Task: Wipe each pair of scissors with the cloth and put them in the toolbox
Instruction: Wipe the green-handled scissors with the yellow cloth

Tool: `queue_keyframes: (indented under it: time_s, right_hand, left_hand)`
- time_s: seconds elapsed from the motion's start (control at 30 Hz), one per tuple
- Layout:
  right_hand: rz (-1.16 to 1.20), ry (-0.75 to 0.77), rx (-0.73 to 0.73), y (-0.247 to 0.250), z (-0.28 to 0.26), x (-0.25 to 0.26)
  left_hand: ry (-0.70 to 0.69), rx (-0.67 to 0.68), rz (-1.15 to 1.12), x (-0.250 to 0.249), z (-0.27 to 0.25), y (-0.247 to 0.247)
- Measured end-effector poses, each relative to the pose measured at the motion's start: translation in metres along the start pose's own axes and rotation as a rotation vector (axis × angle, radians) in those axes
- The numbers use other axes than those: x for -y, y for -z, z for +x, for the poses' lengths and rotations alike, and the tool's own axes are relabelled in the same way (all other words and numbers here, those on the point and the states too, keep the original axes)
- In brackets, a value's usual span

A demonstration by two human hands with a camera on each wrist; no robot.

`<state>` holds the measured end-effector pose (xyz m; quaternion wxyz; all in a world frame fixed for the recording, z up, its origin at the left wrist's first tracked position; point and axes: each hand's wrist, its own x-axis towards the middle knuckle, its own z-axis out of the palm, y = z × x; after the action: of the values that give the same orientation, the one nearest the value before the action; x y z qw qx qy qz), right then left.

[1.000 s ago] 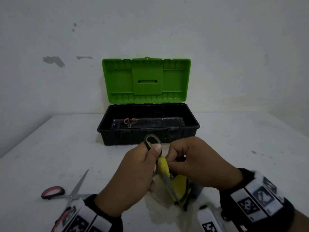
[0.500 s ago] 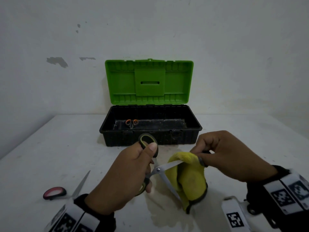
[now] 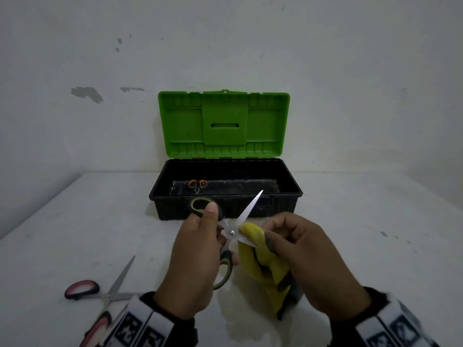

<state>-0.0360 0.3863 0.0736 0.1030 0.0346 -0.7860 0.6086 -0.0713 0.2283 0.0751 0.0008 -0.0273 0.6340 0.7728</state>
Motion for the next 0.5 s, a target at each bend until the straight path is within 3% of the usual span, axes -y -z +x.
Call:
queue_keyframes:
  time_s: [0.23, 0.5]
  right_hand:
    - [-0.146, 0.126, -0.041, -0.016, 0.005, -0.003]
    - [-0.138, 0.048, 0.056, 0.002, 0.001, 0.001]
  left_hand:
    - [-0.056, -0.065, 0.106, 0.003, -0.004, -0.007]
    - [-0.058, -0.032, 0.0, 0.006, -0.008, -0.004]
